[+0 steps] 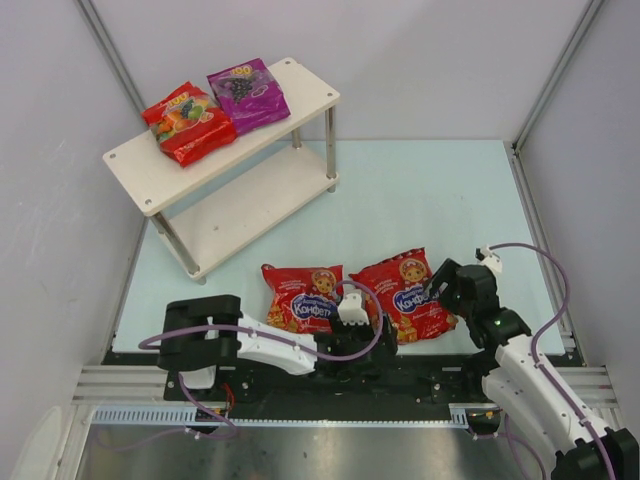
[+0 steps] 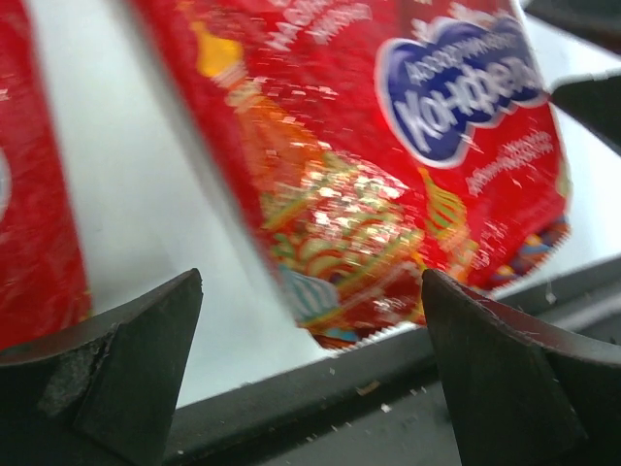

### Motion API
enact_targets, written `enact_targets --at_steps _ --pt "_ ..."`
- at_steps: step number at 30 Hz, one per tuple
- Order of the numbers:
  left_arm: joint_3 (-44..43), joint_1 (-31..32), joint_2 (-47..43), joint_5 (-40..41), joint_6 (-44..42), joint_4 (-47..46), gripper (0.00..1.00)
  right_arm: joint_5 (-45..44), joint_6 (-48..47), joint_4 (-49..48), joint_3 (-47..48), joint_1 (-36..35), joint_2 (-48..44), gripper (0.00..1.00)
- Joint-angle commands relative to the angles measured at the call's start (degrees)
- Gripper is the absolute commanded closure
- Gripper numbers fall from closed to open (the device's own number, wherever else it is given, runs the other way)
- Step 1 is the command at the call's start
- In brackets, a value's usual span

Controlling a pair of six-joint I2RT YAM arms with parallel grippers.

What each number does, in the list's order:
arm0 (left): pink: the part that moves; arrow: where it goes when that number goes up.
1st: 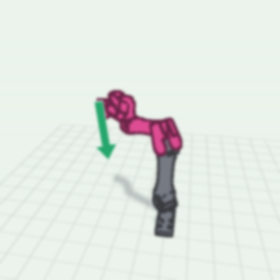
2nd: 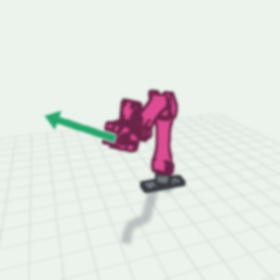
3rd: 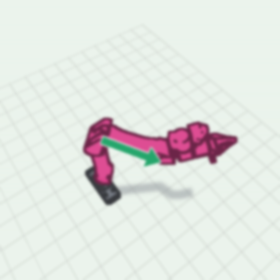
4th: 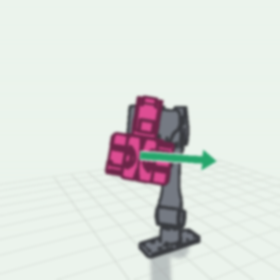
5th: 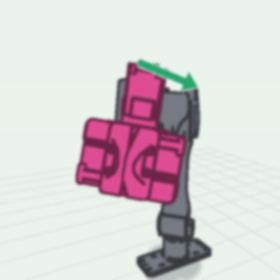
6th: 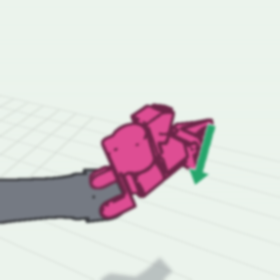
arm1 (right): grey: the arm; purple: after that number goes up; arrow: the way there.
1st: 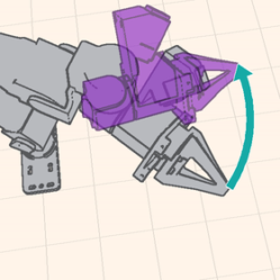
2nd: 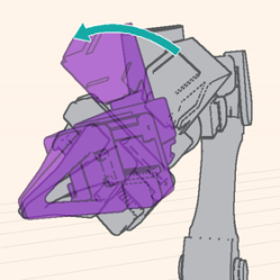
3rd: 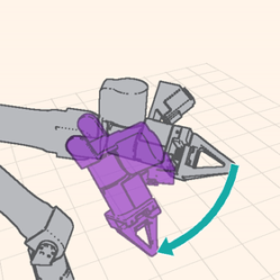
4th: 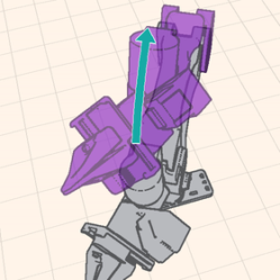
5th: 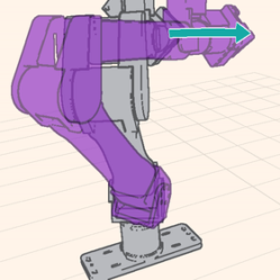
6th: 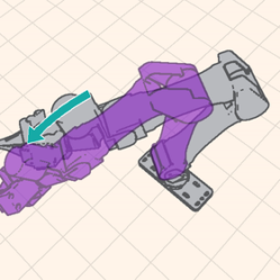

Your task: Place and organize the candy bags onto the shelf

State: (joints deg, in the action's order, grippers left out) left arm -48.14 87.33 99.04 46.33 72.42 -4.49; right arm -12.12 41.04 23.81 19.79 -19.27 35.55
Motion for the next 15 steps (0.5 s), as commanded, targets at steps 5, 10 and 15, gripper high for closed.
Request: enact_targets --at_steps 5,10,15 --pt "-1.2 0.2 2.1 5.4 10.4 1.9 0.00 2.6 1.1 -0.2 -1.9 0.2 1.2 0.18" --pt "-2.8 -0.2 3.1 6.3 7.6 0.7 0.00 5.0 3.0 -1.5 -4.0 0.0 2.9 0.17" --pt "-3.0 -1.5 4.5 5.6 4.9 -3.6 0.02 6.6 3.8 -1.8 -5.0 0.0 0.9 0.32"
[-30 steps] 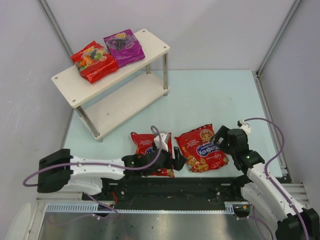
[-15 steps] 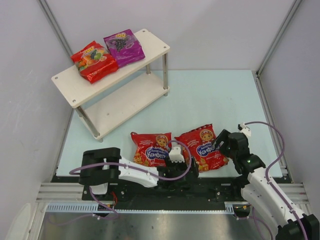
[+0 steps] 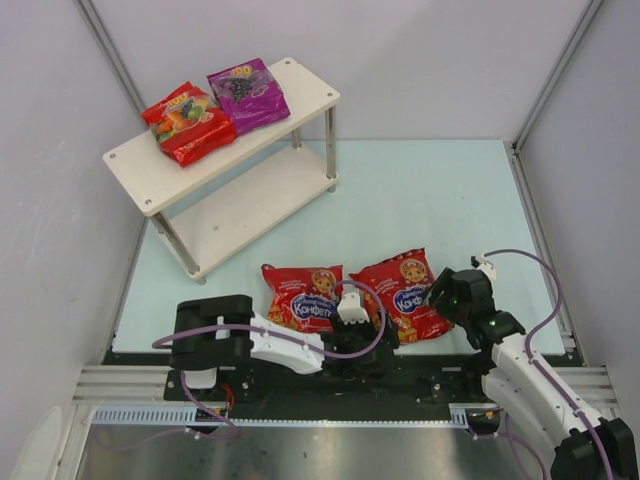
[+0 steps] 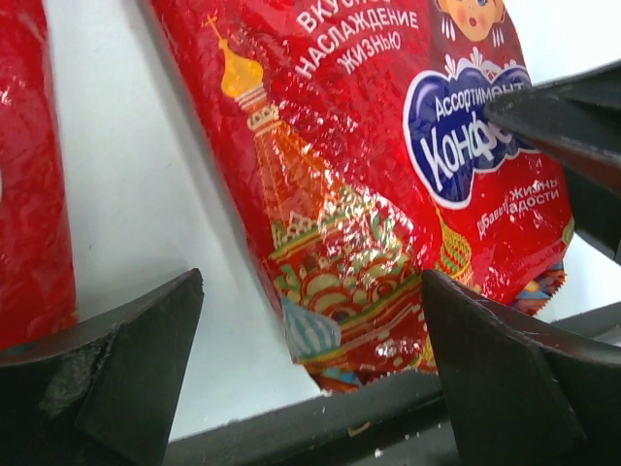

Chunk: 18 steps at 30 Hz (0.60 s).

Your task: Place and organize the candy bags onto the shelf

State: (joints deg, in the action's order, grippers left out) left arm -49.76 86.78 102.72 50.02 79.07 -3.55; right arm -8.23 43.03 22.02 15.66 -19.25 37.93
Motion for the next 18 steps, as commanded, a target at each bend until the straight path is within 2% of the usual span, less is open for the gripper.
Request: enact_targets --at_steps 1,2,4,5,7,8,10,11,12,13,14,16,17,18 --pt "-1.2 -1.3 1.2 1.7 -2.4 -6.5 0.03 2.7 1.6 0.0 -0.9 0.1 -1.9 0.35" --pt "-1.2 -1.8 1.3 1.4 -3.7 -7.4 0.05 2.8 1.5 0.2 -0.9 0.1 -2.7 0.42" --pt "-1.2 -2.1 1.8 0.8 -5.1 -9.8 0.11 2.9 1.3 0.7 -0.8 0.1 -3.4 0.49" --pt "-1.3 -2.3 1.9 0.6 -6.5 -10.4 0.14 3.0 1.3 0.7 -0.8 0.1 -4.0 0.56" --pt "-1.5 -2.3 1.7 0.3 -7.5 -11.3 0.25 3.7 0.5 0.5 -0.7 0.2 -4.8 0.66" --pt "-1.6 -2.3 1.6 0.3 -8.7 -11.5 0.29 4.1 0.2 0.1 -0.6 0.1 -5.1 0.76" --pt "-1.5 -2.3 1.3 0.2 -10.0 -12.7 0.40 5.2 -0.1 -0.6 -0.5 0.2 -5.9 0.87" --pt "-1.4 -2.3 1.2 0.1 -11.3 -13.1 0.45 5.7 -0.6 -1.4 -0.5 0.1 -6.0 0.96" --pt "-1.4 -2.3 1.0 0.0 -12.1 -14.5 0.54 6.5 -0.7 -1.9 -0.5 0.1 -5.9 1.00" --pt "-1.0 -2.3 0.9 -0.4 -13.7 -15.4 0.58 6.8 -0.7 -2.6 -0.5 0.0 -5.7 1.00" --pt "-0.7 -2.4 0.8 -0.4 -14.5 -16.2 0.69 7.2 -1.1 -2.9 -0.5 0.0 -5.5 1.00" --pt "-0.3 -2.3 0.4 -0.6 -16.1 -17.9 0.81 7.6 -1.6 -3.7 -0.2 0.1 -5.1 1.00" --pt "-0.2 -2.3 -0.3 -0.5 -16.7 -18.0 0.94 7.6 -2.1 -4.1 0.3 0.1 -5.0 1.00" --pt "-0.2 -2.3 -0.8 -0.3 -17.2 -17.8 1.00 9.4 -3.2 -4.7 0.6 0.2 -5.1 1.00"
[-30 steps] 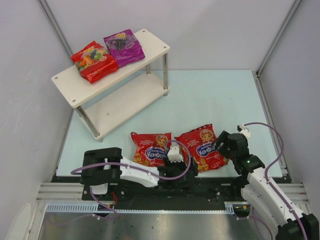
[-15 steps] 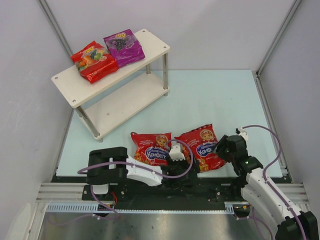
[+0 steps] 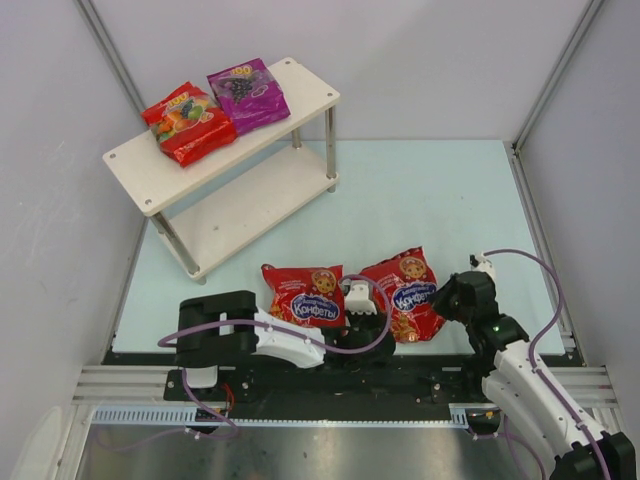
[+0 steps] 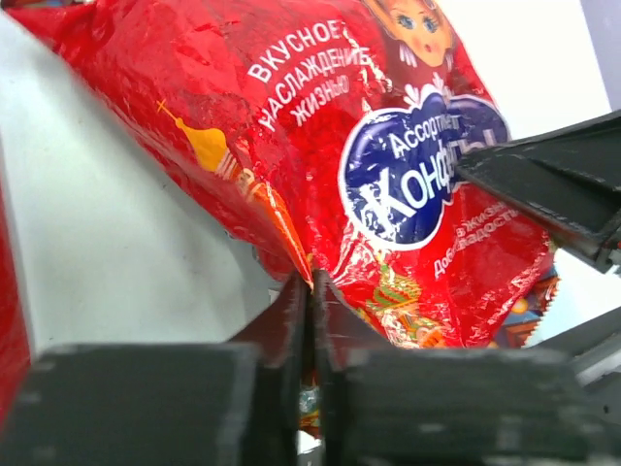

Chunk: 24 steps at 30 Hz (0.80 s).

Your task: Place and organize the candy bags onto the shelf

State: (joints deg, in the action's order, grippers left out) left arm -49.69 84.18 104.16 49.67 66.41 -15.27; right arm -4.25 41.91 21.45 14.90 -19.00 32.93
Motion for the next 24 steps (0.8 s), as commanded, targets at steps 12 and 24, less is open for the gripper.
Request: enact_targets --at_steps 12,24 --pt "-2.3 -1.7 -14.3 5.9 -26.1 -6.0 1.00 12.5 -8.6 -25.5 9.3 -1.0 7.1 1.00" --pt "7.5 -12.1 -29.7 5.3 -38.3 -9.4 1.00 15.1 -13.2 -48.4 20.3 -10.6 30.5 1.00"
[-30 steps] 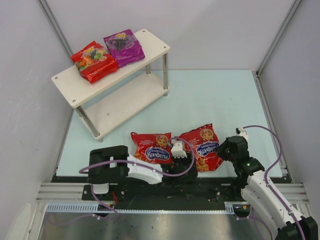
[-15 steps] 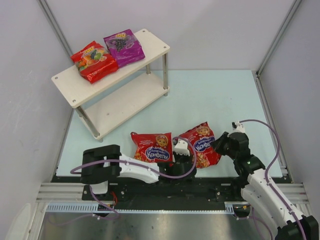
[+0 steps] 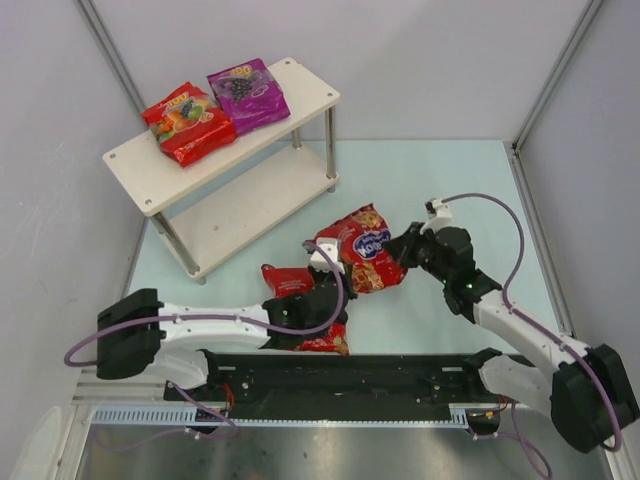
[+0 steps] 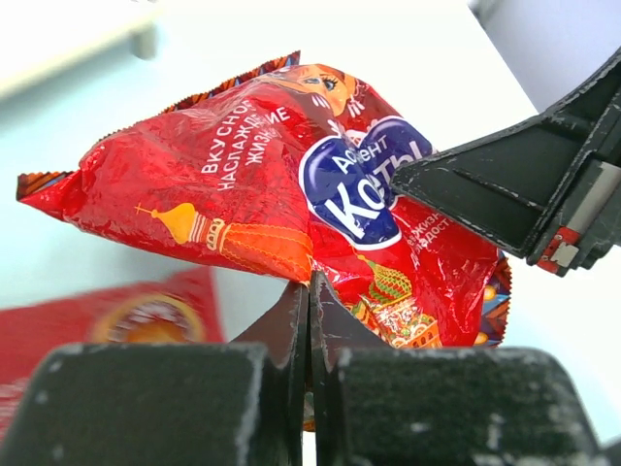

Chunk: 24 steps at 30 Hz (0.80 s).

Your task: Place and organize the candy bags onto the shelf

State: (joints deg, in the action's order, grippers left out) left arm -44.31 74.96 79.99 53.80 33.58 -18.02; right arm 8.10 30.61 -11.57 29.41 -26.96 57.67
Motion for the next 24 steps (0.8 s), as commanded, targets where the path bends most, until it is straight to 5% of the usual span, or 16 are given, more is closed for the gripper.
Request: enact_targets --at_steps 1,13,24 --pt "3.3 -4.3 -6.3 0.9 -6.7 -6.9 1.00 3.1 -2.0 -16.8 6.9 -3.6 7.7 1.00" --pt "9.2 -18.5 -11.9 -4.2 -15.7 -12.8 1.00 8.9 -3.5 -34.9 23.8 -6.5 33.4 1.00" --pt "7.2 -33.1 -4.2 -13.6 -21.0 -20.6 1.00 14.1 -7.8 -38.9 40.0 -6.6 52.4 1.00"
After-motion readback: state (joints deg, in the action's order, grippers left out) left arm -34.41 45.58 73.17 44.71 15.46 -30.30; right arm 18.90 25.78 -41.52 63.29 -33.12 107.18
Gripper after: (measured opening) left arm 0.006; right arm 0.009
